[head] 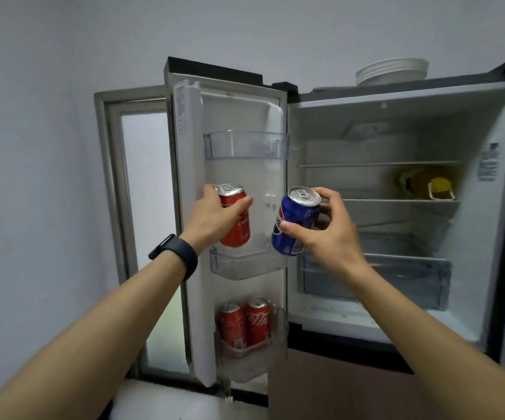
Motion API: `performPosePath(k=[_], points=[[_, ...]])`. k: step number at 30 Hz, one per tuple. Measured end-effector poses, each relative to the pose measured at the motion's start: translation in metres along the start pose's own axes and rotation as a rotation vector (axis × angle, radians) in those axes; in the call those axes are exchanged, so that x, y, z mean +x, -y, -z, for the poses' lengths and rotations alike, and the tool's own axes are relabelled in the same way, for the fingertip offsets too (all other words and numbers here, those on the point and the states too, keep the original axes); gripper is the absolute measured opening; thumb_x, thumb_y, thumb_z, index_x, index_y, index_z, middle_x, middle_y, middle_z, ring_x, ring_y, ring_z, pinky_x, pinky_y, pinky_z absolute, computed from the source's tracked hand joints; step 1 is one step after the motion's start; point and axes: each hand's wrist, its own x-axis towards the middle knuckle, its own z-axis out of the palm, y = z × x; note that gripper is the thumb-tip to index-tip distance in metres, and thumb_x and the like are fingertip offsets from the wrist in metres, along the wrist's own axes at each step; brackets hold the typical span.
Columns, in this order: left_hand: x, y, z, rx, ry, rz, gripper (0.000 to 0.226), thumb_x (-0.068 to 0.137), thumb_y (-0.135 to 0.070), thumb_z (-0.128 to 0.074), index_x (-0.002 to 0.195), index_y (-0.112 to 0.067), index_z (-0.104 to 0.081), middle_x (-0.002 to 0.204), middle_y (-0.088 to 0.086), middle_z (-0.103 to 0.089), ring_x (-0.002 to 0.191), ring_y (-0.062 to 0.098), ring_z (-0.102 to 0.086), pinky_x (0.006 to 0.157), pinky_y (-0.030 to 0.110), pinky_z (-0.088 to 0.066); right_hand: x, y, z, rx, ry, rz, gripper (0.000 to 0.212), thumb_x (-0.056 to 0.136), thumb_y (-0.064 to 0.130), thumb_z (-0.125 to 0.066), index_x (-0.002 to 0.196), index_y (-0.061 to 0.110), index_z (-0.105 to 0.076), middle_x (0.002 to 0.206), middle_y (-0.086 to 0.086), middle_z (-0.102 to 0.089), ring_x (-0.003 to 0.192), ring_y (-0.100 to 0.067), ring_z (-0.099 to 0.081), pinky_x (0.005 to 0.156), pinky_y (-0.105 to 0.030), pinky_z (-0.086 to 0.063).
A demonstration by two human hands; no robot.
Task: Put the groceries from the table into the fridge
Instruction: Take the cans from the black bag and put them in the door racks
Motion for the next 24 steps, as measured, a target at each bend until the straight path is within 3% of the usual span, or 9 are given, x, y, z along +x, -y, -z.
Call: performPosePath(k=[2, 5, 9, 13, 18, 21, 24], points=[[0.011, 0.004, -0.011, 0.066, 0.004, 0.026, 0.068, 0.088, -0.052, -0.068, 0.134, -0.010, -0.039, 0.129, 0.009, -0.055, 0.103, 0.021, -0.055, 0.083, 0.034, -0.048, 0.022, -0.012, -0.010, -0.009, 0.009, 0.011, 0.073, 0.068, 0.035, -0.090, 0.128, 0.037, -0.048, 0.121, 0.014, -0.057, 0.106, 0.003, -0.056, 0.083, -0.018, -0.046], [0.027, 0.011, -0.019, 0.184, 0.032, 0.093, 0.071, 0.085, -0.058, -0.068, 0.132, -0.009, -0.046, 0.127, 0.010, -0.058, 0.107, 0.027, -0.060, 0.088, 0.039, -0.054, 0.047, -0.031, -0.027, -0.018, 0.057, -0.015, 0.076, 0.068, 0.036, -0.090, 0.131, 0.033, -0.048, 0.129, 0.004, -0.055, 0.112, -0.009, -0.055, 0.089, -0.027, -0.051], [0.039, 0.023, -0.031, 0.225, 0.080, 0.153, 0.066, 0.085, -0.058, -0.068, 0.125, -0.009, -0.052, 0.117, 0.007, -0.061, 0.101, 0.026, -0.062, 0.080, 0.037, -0.054, 0.066, -0.053, -0.042, -0.025, 0.132, -0.080, 0.073, 0.070, 0.035, -0.090, 0.129, 0.029, -0.048, 0.119, 0.008, -0.056, 0.111, -0.015, -0.057, 0.093, -0.035, -0.053], [0.040, 0.038, -0.040, 0.168, 0.110, 0.173, 0.072, 0.090, -0.048, -0.067, 0.139, -0.010, -0.031, 0.120, 0.005, -0.052, 0.110, 0.027, -0.059, 0.086, 0.038, -0.052, 0.077, -0.071, -0.057, -0.133, 0.258, -0.104, 0.079, 0.072, 0.036, -0.088, 0.139, 0.021, -0.047, 0.131, 0.001, -0.057, 0.120, -0.017, -0.054, 0.096, -0.031, -0.043], [0.040, 0.048, -0.040, 0.171, 0.116, 0.164, 0.073, 0.092, -0.047, -0.064, 0.146, -0.015, -0.028, 0.139, 0.013, -0.049, 0.116, 0.028, -0.057, 0.092, 0.041, -0.053, 0.081, -0.088, -0.064, -0.206, 0.355, -0.069, 0.082, 0.075, 0.043, -0.085, 0.145, 0.025, -0.045, 0.135, 0.001, -0.059, 0.117, -0.014, -0.057, 0.097, -0.032, -0.047], [0.035, 0.048, -0.043, 0.322, 0.090, 0.132, 0.079, 0.090, -0.054, -0.062, 0.151, -0.019, -0.026, 0.144, 0.015, -0.042, 0.122, 0.032, -0.054, 0.096, 0.042, -0.051, 0.081, -0.096, -0.060, -0.207, 0.376, -0.066, 0.089, 0.074, 0.050, -0.084, 0.148, 0.027, -0.040, 0.139, 0.001, -0.057, 0.122, -0.018, -0.057, 0.105, -0.043, -0.048], [0.027, 0.042, -0.048, 0.530, 0.024, 0.066, 0.077, 0.090, -0.055, -0.062, 0.149, -0.018, -0.031, 0.144, 0.018, -0.033, 0.122, 0.038, -0.053, 0.100, 0.043, -0.049, 0.078, -0.103, -0.055, -0.190, 0.415, -0.063, 0.085, 0.073, 0.045, -0.086, 0.143, 0.025, -0.043, 0.138, 0.001, -0.058, 0.120, -0.017, -0.058, 0.104, -0.038, -0.047]])
